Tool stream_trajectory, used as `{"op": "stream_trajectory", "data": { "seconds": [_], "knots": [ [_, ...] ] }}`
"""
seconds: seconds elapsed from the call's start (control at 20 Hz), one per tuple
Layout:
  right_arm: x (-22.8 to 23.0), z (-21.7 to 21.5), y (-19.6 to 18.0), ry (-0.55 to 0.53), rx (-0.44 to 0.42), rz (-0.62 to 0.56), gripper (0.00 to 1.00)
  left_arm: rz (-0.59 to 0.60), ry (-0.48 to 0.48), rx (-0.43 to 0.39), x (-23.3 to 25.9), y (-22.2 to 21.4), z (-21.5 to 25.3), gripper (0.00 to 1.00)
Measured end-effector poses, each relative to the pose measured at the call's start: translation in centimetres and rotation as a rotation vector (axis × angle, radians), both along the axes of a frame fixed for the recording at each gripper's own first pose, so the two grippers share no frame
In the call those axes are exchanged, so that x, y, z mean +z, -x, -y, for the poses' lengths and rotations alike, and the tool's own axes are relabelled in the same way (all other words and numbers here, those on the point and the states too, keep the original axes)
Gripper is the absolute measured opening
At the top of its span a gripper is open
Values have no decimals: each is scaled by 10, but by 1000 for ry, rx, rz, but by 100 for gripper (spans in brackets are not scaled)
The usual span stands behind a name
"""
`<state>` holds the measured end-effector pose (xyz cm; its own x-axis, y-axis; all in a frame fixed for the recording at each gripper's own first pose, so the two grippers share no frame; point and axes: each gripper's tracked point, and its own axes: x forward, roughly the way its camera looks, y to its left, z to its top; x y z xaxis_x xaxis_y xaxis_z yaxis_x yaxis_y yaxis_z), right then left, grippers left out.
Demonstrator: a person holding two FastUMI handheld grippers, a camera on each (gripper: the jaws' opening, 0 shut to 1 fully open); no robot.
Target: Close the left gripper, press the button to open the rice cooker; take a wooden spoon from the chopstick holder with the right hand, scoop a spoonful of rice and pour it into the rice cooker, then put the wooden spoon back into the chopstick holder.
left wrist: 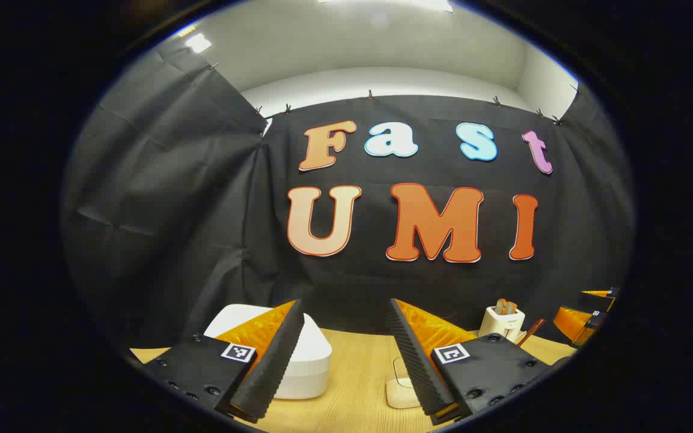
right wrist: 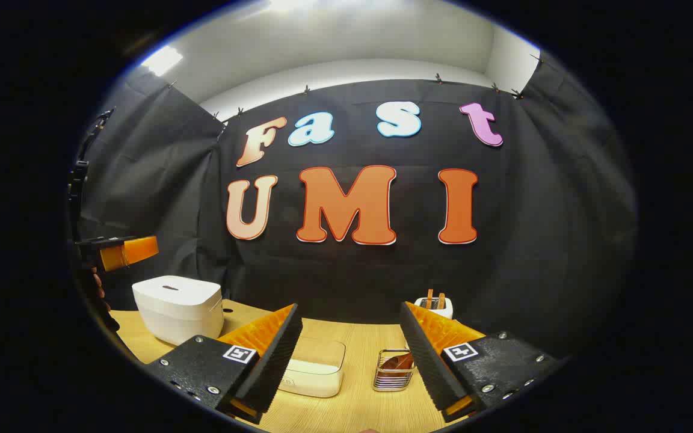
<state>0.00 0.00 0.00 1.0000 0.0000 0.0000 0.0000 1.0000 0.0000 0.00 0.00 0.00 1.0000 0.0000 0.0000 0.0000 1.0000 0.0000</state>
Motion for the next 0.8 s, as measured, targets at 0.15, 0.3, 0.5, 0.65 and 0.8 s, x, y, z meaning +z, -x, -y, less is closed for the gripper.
{"op": "stream_trajectory", "data": {
  "seconds": [0.15, 0.3, 0.5, 0.65, 0.8],
  "knots": [
    [0, -2, 1, -1, 10, 0, 97, 1, -8, -3, 1, 0, -1, 94],
    [-1, -1, 1, 3, 7, -1, 97, 9, -26, -3, 4, 2, 0, 92],
    [0, -2, 2, 5, 12, -1, 97, 16, -40, -15, 7, 1, -1, 92],
    [0, -2, 1, 9, 15, 1, 97, 18, -42, -27, 11, -2, 2, 94],
    [-2, 7, -5, 10, 1, 0, 97, 17, -57, -14, 13, -14, 0, 94]
  ]
}}
